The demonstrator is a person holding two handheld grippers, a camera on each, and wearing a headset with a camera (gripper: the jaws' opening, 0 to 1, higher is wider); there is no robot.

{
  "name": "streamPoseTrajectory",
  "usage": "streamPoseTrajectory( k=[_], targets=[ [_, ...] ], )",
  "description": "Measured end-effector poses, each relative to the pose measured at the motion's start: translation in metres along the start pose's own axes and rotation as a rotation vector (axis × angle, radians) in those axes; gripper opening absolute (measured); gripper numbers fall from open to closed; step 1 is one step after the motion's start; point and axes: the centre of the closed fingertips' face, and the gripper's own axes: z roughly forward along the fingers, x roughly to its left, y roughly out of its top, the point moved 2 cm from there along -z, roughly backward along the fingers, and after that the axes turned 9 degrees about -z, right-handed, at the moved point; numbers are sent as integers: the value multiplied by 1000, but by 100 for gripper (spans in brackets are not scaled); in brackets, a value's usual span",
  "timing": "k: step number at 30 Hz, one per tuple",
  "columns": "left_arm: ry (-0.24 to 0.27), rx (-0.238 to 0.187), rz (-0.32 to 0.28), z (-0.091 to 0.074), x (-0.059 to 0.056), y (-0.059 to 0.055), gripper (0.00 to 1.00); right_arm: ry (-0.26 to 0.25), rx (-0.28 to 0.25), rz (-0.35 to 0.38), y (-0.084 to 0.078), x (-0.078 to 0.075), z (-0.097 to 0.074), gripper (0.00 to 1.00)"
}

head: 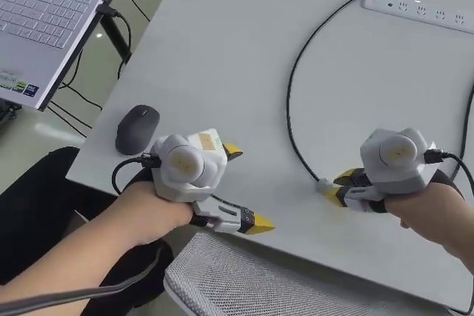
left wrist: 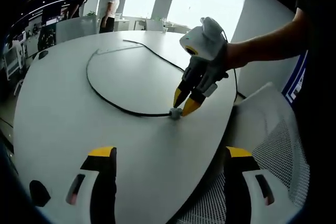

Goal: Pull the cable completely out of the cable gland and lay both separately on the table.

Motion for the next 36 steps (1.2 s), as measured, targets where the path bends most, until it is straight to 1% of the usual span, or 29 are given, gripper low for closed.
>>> streamPoseTrajectory(
  k=[5,15,20,25,29,32,36],
  targets=[
    [0,-5,-5,-1,1,0,83,2,13,-5,-1,1,2,10],
    [-1,-3,-17,-3,1,-3,82,3,23,-21,-1,1,4,8],
    [-2,0,-18,-2,-2,-4,81,-19,34,-46,-1,-2,4,7],
    [-7,-1,-13,0,-7,-1,80,-15,40,-48,-3,-2,2,7],
    [-10,-2,-14,1,-9,1,80,-11,35,-40,-2,-1,-6,7],
    [-17,-6,-10,4,-13,6,80,-4,29,-23,-3,-1,-11,7],
    [-25,-14,1,6,-20,14,79,-2,22,-37,-3,3,-21,7]
  ],
)
